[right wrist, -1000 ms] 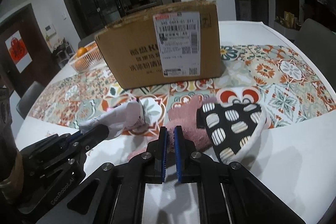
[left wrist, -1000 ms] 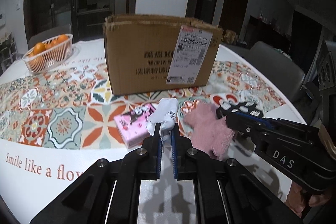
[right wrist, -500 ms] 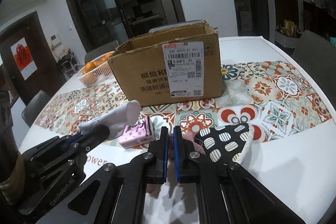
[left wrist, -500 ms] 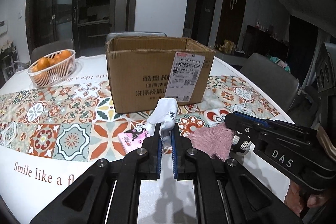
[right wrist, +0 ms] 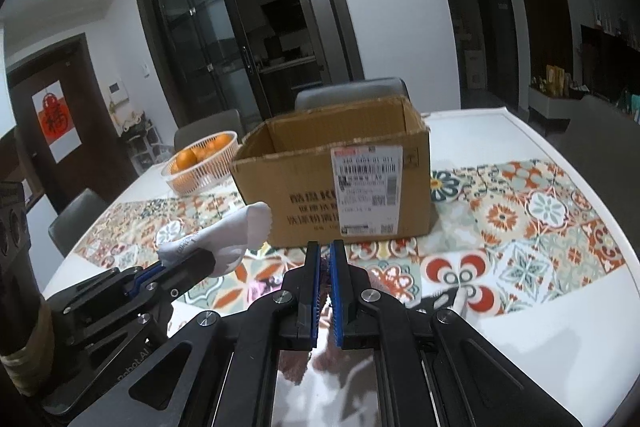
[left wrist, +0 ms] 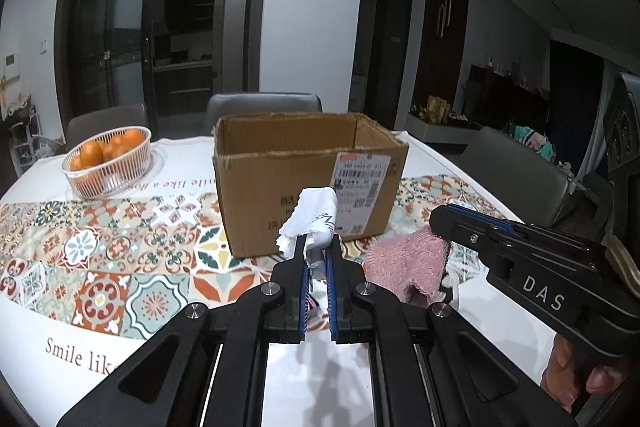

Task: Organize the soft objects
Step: 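Lift the white cloth and pink towel and carry both over the box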

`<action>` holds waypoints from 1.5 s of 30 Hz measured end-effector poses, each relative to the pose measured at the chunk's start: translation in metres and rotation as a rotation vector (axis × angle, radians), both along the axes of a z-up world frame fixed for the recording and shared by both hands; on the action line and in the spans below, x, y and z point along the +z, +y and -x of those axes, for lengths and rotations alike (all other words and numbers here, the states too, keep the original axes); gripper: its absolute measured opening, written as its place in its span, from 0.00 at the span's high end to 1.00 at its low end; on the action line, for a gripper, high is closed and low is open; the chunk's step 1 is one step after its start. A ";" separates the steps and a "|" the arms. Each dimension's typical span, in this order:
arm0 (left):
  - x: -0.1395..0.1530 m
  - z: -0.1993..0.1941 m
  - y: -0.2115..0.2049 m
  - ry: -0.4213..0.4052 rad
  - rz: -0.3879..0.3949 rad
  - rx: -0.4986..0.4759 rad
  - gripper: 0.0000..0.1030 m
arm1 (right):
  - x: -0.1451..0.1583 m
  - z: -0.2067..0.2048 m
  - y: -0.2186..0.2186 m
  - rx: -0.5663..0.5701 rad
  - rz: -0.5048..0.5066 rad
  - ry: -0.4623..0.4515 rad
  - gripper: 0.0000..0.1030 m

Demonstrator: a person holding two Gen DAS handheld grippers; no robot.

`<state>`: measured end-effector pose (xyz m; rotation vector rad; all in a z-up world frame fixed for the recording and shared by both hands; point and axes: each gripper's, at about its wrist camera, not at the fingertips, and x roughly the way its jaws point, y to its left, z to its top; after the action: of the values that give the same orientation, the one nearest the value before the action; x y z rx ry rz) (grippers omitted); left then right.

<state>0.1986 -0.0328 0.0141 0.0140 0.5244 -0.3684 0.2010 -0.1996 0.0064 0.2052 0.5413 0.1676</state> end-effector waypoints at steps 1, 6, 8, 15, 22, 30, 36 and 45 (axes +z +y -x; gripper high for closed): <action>0.003 -0.001 0.000 -0.007 0.000 0.003 0.91 | 0.003 -0.001 0.000 -0.001 -0.001 -0.008 0.94; 0.014 -0.006 0.001 -0.036 0.003 0.013 0.91 | 0.016 -0.005 0.000 -0.004 0.005 -0.047 0.94; 0.020 -0.009 0.001 -0.047 0.004 0.015 0.91 | 0.021 -0.007 0.000 -0.004 0.011 -0.061 0.94; 0.037 -0.020 0.000 -0.080 0.002 0.011 0.91 | 0.041 -0.017 0.000 -0.010 0.027 -0.114 0.94; 0.054 -0.032 -0.001 -0.110 0.012 0.010 0.91 | 0.062 -0.027 -0.001 -0.013 0.045 -0.164 0.94; 0.075 -0.046 -0.003 -0.158 0.001 0.008 0.92 | 0.087 -0.040 0.001 -0.014 0.061 -0.219 0.94; 0.084 -0.058 -0.006 -0.174 -0.009 0.008 0.92 | 0.105 -0.052 0.002 -0.013 0.071 -0.257 0.94; 0.094 -0.078 -0.010 -0.190 -0.030 0.008 0.92 | 0.121 -0.074 0.003 -0.013 0.082 -0.281 0.94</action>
<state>0.2765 -0.0424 0.1085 0.0754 0.3416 -0.3477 0.2755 -0.1969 0.1277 0.1023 0.2669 0.1583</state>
